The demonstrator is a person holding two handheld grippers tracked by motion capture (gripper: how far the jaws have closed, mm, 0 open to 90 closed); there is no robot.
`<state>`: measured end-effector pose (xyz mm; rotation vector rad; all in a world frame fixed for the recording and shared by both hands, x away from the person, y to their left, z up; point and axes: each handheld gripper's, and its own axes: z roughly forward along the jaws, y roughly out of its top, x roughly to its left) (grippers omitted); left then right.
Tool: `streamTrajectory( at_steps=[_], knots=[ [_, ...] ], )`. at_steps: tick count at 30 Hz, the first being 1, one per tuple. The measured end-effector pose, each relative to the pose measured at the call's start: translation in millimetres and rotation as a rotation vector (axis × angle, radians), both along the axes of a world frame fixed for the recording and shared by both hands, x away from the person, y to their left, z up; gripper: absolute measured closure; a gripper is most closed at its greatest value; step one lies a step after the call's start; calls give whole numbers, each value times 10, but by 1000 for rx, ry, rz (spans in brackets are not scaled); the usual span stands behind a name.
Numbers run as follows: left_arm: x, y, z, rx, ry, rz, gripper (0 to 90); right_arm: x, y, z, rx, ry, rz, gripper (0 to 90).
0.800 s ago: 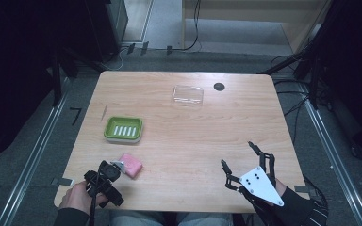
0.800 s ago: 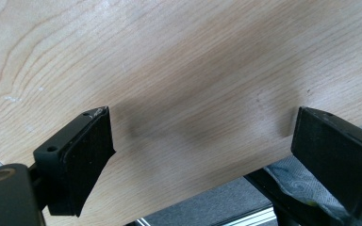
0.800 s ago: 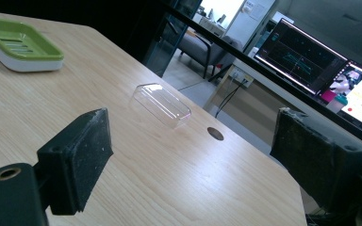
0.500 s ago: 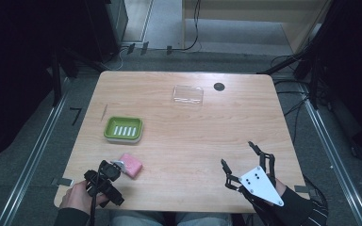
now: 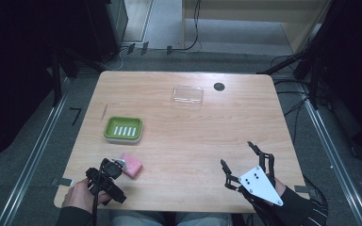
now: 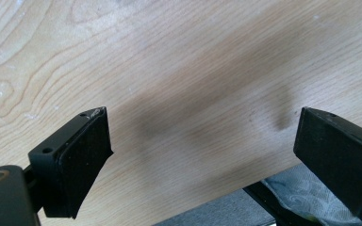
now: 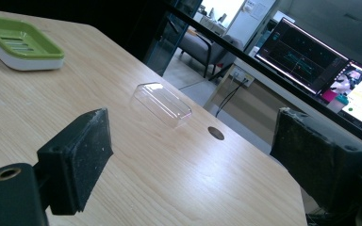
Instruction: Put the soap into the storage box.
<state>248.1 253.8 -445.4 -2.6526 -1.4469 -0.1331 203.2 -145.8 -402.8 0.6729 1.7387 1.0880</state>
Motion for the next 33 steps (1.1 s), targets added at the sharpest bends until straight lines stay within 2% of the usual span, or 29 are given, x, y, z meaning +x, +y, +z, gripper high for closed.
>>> streamTrajectory(
  at_steps=[11, 16, 19, 33],
  knots=[
    [46, -20, 41, -23, -21, 7, 26, 3, 7, -1, -6, 2, 2, 132],
    [80, -41, 108, -46, -60, 2, 22, 1, 7, 0, -8, 3, 3, 132],
    [113, -45, 137, -58, -67, 4, 20, 1, 8, -1, -8, 4, 4, 132],
    [274, -148, 186, -81, -73, -6, 19, 2, 17, -3, -18, 4, 5, 132]
  ],
)
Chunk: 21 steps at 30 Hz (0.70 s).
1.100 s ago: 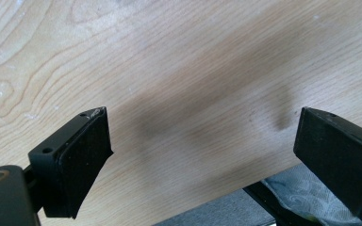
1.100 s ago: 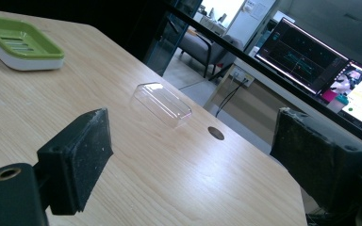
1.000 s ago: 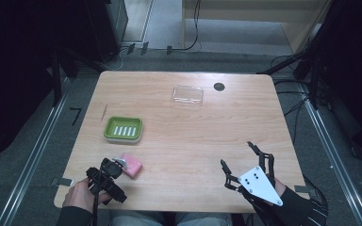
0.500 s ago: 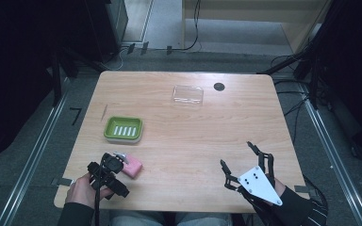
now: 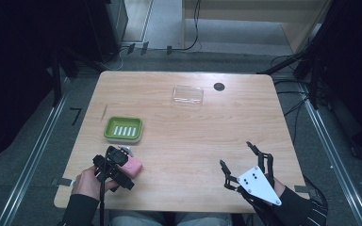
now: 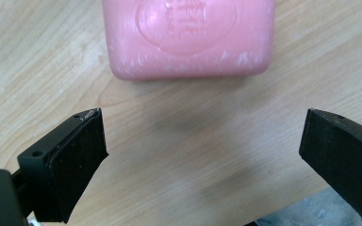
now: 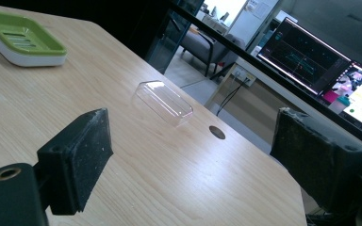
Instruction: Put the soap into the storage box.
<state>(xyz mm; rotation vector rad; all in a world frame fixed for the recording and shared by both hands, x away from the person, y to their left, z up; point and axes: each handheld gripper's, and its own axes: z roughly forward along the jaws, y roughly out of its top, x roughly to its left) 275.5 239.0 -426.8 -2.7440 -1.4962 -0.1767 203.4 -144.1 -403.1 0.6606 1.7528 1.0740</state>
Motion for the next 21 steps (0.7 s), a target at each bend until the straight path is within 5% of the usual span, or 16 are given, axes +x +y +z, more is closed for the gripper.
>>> streamTrajectory(
  at_steps=[21],
  knots=[
    [264, -12, 8, -27, -2, 70, 0, 0, -2, 0, 0, -1, -1, 132]
  ],
)
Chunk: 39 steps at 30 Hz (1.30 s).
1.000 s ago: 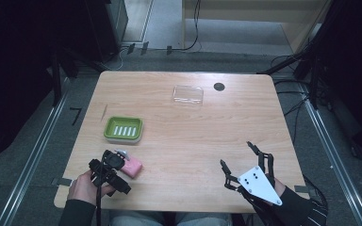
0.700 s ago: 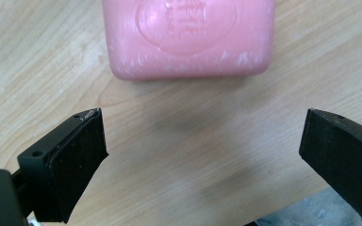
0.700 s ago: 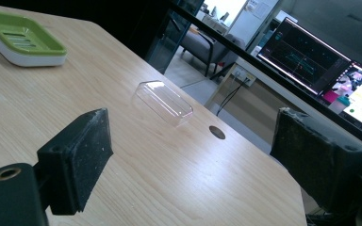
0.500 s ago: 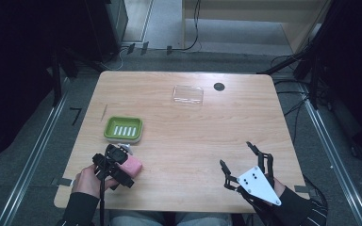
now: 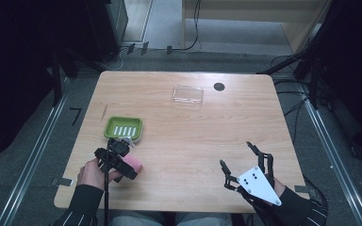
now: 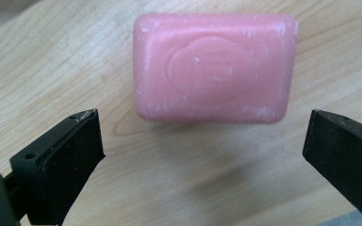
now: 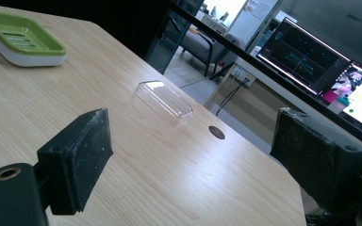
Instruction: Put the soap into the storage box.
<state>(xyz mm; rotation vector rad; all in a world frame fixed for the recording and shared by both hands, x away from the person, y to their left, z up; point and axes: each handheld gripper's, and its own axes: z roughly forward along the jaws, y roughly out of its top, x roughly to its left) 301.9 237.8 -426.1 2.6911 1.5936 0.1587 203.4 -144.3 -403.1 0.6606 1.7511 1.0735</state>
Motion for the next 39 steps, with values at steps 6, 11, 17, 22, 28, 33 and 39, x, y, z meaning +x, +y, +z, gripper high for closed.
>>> streamTrajectory(
  at_steps=[6, 11, 17, 22, 28, 33, 39],
  knots=[
    [62, 0, -30, -1, 12, 12, 0, 0, -2, 0, 2, 0, 1, 132],
    [121, -28, -58, -9, 23, 24, 0, -1, 0, 1, 0, 0, 1, 132],
    [213, -65, -153, 0, 41, 58, 0, -1, 0, 1, 0, 0, 1, 132],
    [249, -89, -202, 8, 49, 64, 0, -1, -7, 1, 4, -1, 0, 132],
    [247, -92, -247, 9, 48, 74, 0, -8, -12, 1, 7, -2, -3, 132],
    [253, -95, -306, 21, 56, 73, 0, -4, -9, 1, 6, 0, 0, 132],
    [252, -100, -322, 26, 55, 73, 0, -6, -9, 1, 5, 1, 1, 132]
  ],
)
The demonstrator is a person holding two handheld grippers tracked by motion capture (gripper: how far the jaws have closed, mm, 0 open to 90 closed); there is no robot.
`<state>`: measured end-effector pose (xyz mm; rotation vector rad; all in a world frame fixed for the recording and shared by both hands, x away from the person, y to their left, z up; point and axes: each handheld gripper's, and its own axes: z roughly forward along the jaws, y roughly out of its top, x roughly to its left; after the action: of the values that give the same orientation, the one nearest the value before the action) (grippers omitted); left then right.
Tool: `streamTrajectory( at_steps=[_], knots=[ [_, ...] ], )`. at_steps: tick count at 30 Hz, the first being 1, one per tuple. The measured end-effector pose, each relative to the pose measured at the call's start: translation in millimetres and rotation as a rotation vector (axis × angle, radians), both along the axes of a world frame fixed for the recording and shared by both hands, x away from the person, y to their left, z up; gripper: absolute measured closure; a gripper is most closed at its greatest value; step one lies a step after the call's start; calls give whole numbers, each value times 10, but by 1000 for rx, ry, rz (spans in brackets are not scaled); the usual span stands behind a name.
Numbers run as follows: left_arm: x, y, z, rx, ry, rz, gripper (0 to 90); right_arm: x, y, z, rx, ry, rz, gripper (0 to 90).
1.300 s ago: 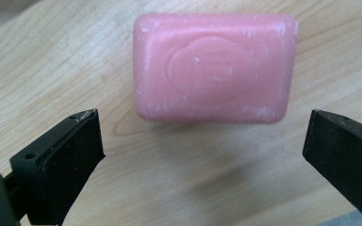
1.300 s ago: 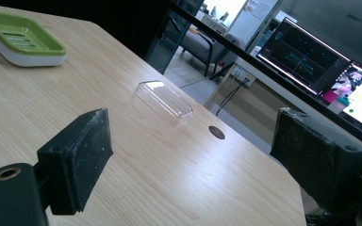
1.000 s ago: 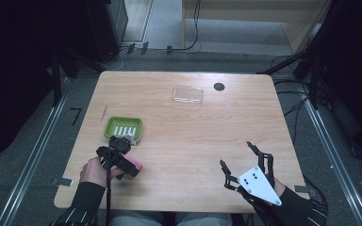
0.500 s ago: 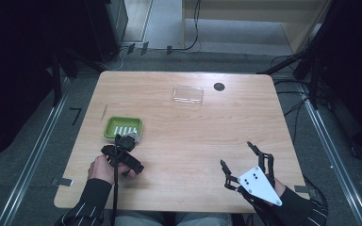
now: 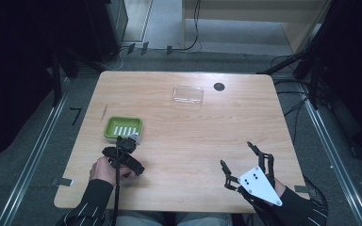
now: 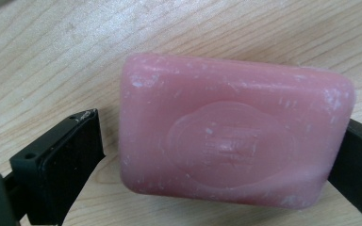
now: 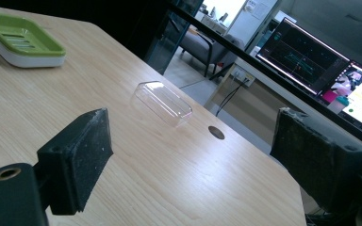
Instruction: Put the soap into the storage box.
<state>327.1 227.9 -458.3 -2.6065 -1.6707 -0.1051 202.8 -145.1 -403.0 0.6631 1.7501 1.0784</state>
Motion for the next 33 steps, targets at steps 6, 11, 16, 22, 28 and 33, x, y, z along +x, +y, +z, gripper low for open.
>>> streamTrajectory(
  at_steps=[6, 11, 16, 22, 28, 33],
  knots=[
    [0, -11, -39, 9, 3, -3, 0, 1, 1, -1, -1, 0, 0, 132],
    [-2, -11, -42, 3, 4, -3, 0, 3, 1, 0, -3, -2, 1, 132],
    [-4, 9, -46, -19, 11, 3, 2, 1, 2, -1, 0, -1, -1, 132],
    [-26, -10, -18, -36, 0, -6, 68, 0, 0, 0, 1, -2, -2, 132],
    [-41, -20, 7, -36, -1, -13, 129, -1, -2, 0, 0, -3, -3, 132],
    [-42, -20, 10, -39, 2, -24, 134, -3, 0, 0, 1, -3, -3, 133]
  ],
)
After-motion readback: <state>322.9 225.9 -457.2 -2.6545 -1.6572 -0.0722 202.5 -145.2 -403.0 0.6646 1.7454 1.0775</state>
